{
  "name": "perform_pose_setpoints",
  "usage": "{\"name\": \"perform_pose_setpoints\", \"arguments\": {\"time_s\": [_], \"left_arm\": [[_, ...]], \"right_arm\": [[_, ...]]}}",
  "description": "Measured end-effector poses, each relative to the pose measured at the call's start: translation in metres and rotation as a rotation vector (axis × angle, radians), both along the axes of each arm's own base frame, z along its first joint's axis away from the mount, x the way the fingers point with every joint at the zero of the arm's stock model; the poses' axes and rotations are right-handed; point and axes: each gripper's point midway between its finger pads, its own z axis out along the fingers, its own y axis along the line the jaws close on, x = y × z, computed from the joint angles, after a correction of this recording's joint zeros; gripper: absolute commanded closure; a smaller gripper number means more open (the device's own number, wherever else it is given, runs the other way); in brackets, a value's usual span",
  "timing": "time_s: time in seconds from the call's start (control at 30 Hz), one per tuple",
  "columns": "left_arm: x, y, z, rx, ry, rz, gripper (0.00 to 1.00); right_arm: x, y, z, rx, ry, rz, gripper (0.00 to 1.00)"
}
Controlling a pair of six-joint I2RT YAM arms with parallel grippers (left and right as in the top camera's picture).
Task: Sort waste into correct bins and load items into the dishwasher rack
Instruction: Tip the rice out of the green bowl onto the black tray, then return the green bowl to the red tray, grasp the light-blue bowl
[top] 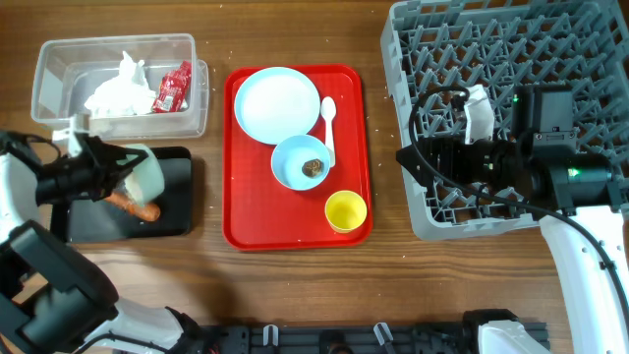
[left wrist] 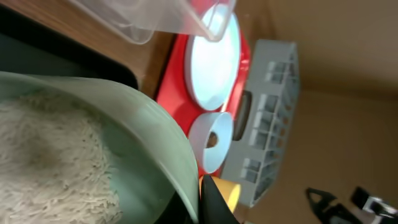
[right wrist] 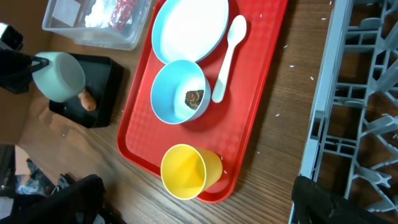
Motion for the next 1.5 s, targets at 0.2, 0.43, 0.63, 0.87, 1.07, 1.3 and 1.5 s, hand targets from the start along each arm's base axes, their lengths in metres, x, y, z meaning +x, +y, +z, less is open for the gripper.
{"name": "perform_pose_setpoints", "arguments": {"time_s": [0.2, 0.43, 0.63, 0.87, 1.07, 1.3, 1.5], "left_arm": [[-0.002, 0.024, 0.019, -0.094, -0.082, 0.104, 0.96], [-0.008, 0.048, 0.028, -0.135, -0.128, 0.194, 0.96], [-0.009, 0.060, 0.040, -0.179, -0.184, 0.244, 0.96], [-0.005, 0.060, 0.059, -0.262, -0.265, 0.264, 0.96], [-0.001, 0.060, 0.079, -0.373, -0.323, 0.288, 0.96], [0.000, 0.060, 0.088, -0.428, -0.340, 0.301, 0.96], [0.000, 0.060, 0.089, -0.435, -0.342, 0.302, 0.96]], "right_arm": [[0.000, 0.000, 0.000, 0.000, 0.001, 0.000, 0.00], [0.000, 0.000, 0.000, 0.000, 0.002, 0.000, 0.00], [0.000, 0.000, 0.000, 0.000, 0.002, 0.000, 0.00], [-0.001, 0.000, 0.000, 0.000, 0.003, 0.000, 0.00], [-0.001, 0.000, -0.001, 0.000, 0.005, 0.000, 0.00], [-0.001, 0.000, -0.001, 0.000, 0.005, 0.000, 0.00], [-0.001, 0.000, -0.001, 0.000, 0.005, 0.000, 0.00]]}}
